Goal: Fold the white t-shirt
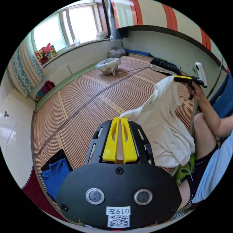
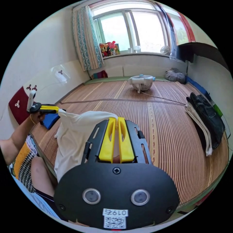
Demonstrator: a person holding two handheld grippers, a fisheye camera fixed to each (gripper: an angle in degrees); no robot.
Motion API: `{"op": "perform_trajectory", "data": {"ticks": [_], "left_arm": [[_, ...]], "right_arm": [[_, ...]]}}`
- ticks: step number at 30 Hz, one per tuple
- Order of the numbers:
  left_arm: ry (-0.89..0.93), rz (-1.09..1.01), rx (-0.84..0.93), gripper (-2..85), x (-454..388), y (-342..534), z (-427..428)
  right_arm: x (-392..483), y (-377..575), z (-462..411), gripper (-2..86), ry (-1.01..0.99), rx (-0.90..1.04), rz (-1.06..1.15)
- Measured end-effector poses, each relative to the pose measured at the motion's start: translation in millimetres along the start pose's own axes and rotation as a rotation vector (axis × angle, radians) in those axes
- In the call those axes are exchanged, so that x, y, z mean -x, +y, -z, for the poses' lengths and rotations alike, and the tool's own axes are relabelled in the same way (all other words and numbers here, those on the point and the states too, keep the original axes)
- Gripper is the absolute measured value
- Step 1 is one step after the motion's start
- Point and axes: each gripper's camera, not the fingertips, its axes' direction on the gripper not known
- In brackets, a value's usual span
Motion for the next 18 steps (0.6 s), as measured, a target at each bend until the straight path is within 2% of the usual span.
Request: {"op": "perform_trajectory", "data": {"ticks": [6,12,18], "left_arm": [[-0.191,0.069,0.128,0.6,22,-63,-21],[-0.335,0.101,0.258,0.7,23,-120,-62],[-0.415,0.182,0.264,0.7,39,-142,-67]], "right_arm": [[23,-22,-6,-0.7,0.105,0.098,0.100],[31,-37,-17,-0.6,0.163,0.049,0.072],[29,-61,-44,0.2,0.316,0.061,0.108]]}}
